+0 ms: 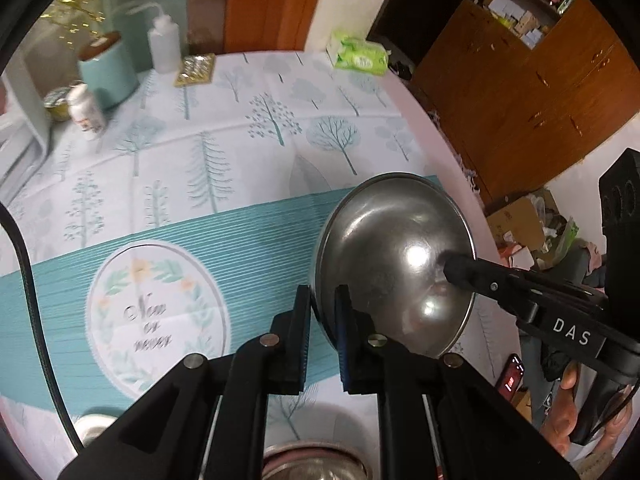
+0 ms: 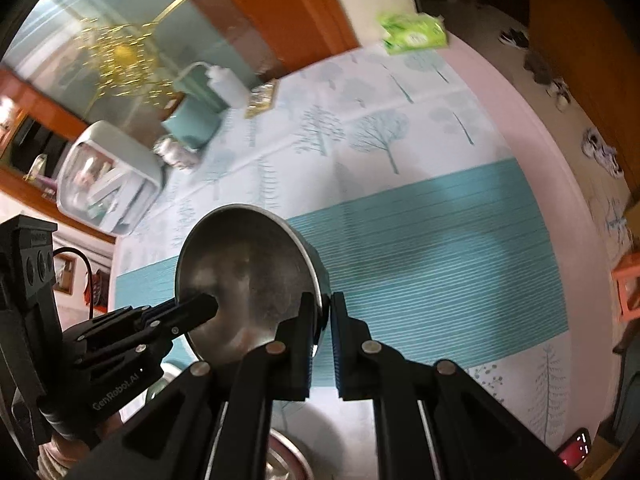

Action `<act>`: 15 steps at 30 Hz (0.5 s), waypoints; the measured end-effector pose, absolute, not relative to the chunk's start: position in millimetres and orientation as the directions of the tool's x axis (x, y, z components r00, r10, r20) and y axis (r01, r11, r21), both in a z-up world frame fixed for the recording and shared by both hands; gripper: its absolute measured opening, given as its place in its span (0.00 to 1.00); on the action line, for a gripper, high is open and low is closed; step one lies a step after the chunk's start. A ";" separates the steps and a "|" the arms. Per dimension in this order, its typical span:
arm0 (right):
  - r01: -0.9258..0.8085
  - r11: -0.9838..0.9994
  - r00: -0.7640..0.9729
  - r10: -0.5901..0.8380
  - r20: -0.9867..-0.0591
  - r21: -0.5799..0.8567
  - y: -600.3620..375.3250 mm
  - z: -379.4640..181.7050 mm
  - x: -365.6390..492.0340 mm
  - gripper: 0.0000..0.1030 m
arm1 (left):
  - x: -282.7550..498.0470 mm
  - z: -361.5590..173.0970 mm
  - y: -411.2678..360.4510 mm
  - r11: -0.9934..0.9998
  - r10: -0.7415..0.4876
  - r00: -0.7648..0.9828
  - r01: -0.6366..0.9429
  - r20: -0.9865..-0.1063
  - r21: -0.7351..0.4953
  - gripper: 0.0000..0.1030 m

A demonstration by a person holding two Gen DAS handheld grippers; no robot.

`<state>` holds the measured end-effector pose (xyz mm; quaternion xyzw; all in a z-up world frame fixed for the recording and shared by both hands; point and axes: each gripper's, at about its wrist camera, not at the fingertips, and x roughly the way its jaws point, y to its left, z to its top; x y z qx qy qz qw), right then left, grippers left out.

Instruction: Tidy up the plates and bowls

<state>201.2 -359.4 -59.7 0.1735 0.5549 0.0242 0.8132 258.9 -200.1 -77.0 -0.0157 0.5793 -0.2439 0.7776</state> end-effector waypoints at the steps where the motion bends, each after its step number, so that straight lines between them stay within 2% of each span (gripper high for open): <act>1: 0.141 0.941 0.388 0.234 -0.891 0.308 -354.7 -54.6 198.1 0.08 | 254.8 -70.3 -195.0 0.883 -0.395 0.224 0.359 -0.891 -0.302 0.09; 9: 0.042 0.952 0.432 0.255 -0.865 0.302 -317.9 -17.6 173.4 0.08 | 217.0 -23.9 -155.0 0.901 -0.384 0.319 0.337 -0.866 -0.275 0.09; 15: -0.017 0.952 0.437 0.281 -0.855 0.304 -298.2 -5.2 149.3 0.08 | 185.1 -11.2 -132.7 0.905 -0.385 0.339 0.320 -0.858 -0.280 0.09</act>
